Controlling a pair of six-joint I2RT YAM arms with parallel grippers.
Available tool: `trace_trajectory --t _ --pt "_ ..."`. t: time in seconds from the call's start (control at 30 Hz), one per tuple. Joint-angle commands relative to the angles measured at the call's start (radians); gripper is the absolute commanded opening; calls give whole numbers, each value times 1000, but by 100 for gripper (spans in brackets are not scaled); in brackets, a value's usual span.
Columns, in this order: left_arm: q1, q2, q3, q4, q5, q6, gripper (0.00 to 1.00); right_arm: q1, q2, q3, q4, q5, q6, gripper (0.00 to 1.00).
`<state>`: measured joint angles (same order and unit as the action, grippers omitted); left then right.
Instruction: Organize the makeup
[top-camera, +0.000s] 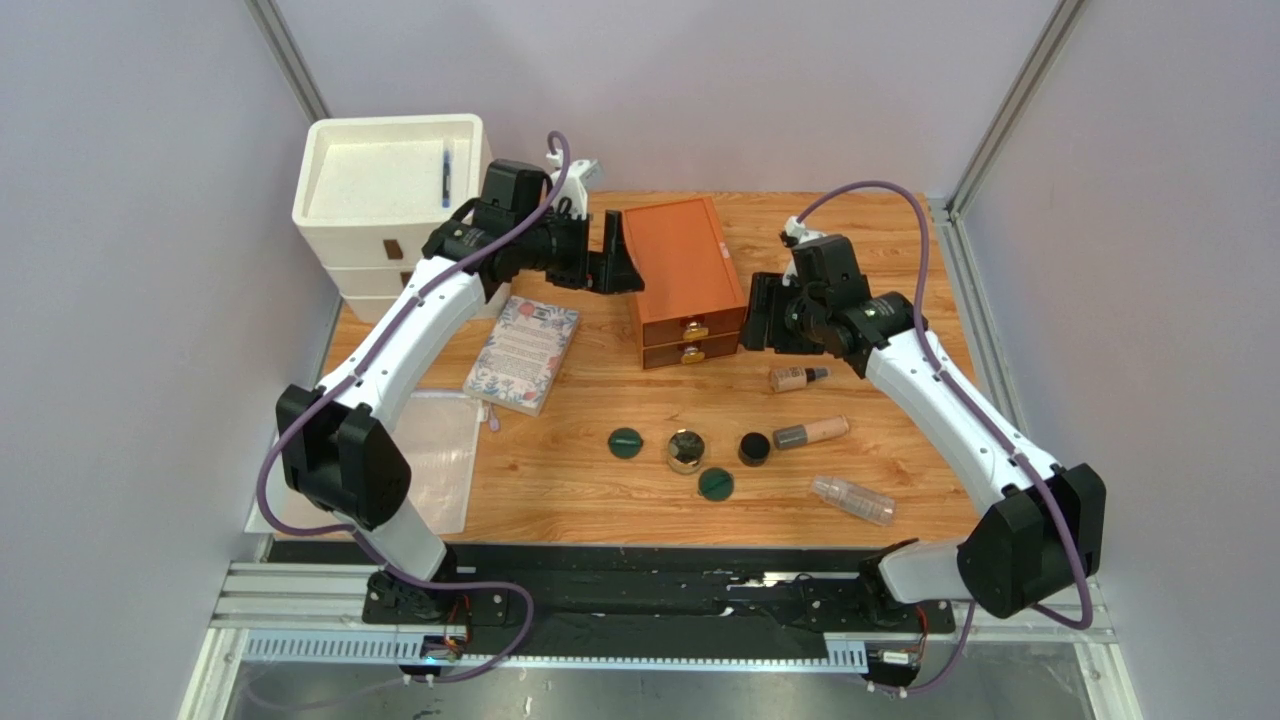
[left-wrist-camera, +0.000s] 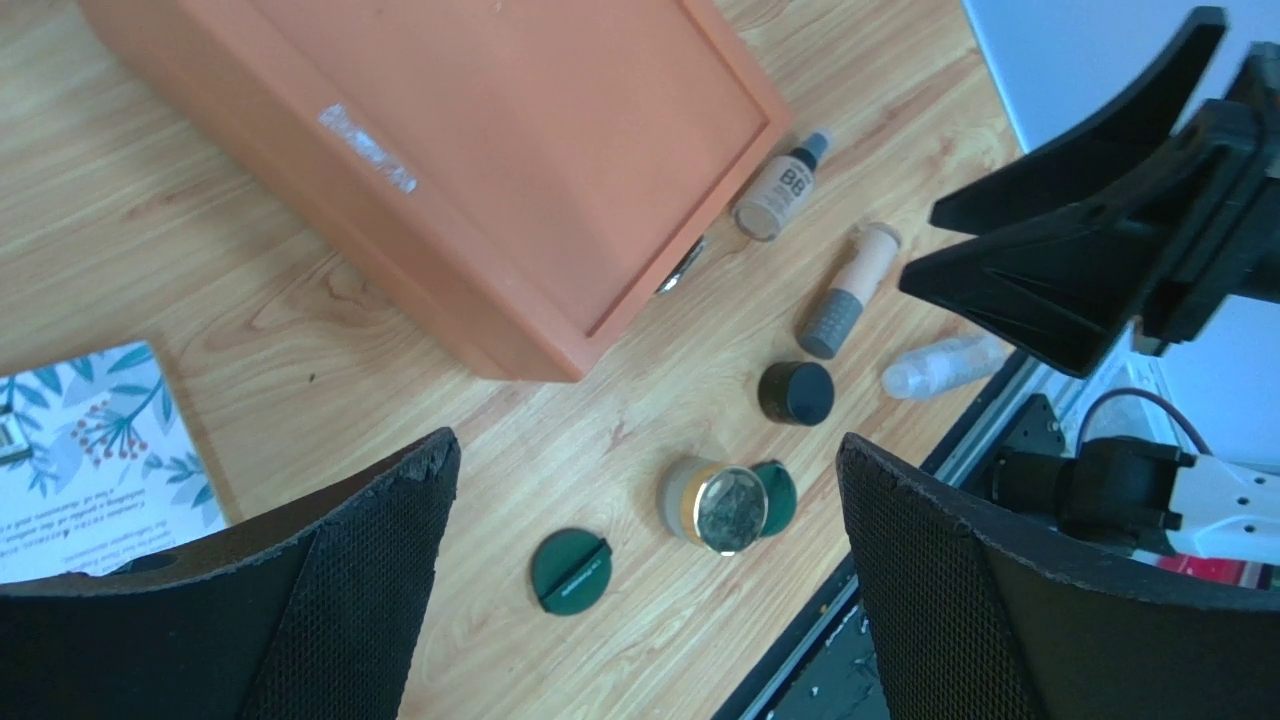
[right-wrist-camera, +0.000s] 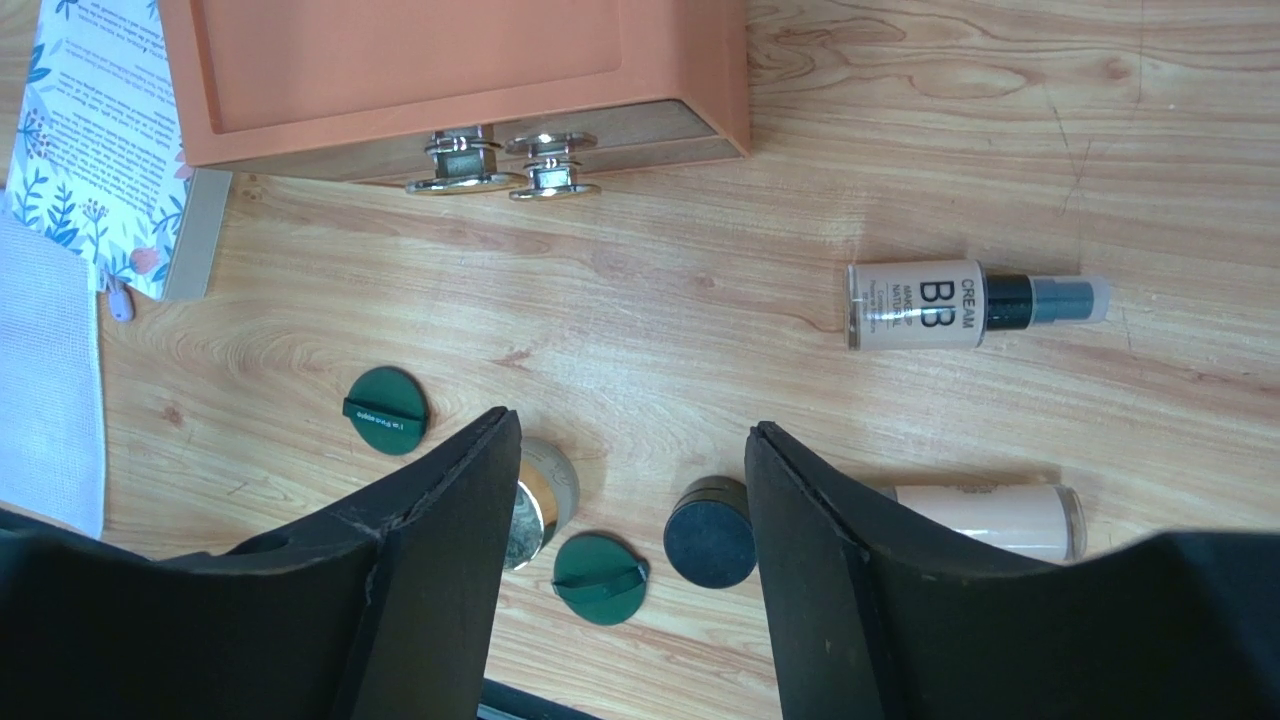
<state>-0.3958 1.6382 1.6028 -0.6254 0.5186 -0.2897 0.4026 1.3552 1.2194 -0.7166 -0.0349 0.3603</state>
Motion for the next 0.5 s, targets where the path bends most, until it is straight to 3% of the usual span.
trace_trajectory --t 0.0,0.1,0.13,0.17,0.3,0.33,0.43,0.47 --pt "6 -9 11 102 99 -12 99 5 30 28 81 0 -35 61" --pt "6 32 44 121 138 -35 97 10 74 55 98 -19 -41 60" --pt "6 52 66 112 164 -25 92 16 87 63 104 -23 -43 59" --pt "3 96 86 101 210 -28 76 19 110 71 109 -25 -43 59" --pt "-1 208 201 70 256 -83 63 38 177 107 134 -56 -52 63" --pt "-5 244 213 72 267 -86 28 48 203 124 144 -66 -55 65" --pt "-15 297 261 84 271 -97 0 80 240 156 151 -63 -69 68" --pt "-15 313 279 88 267 -129 0 88 246 161 154 -50 -73 68"
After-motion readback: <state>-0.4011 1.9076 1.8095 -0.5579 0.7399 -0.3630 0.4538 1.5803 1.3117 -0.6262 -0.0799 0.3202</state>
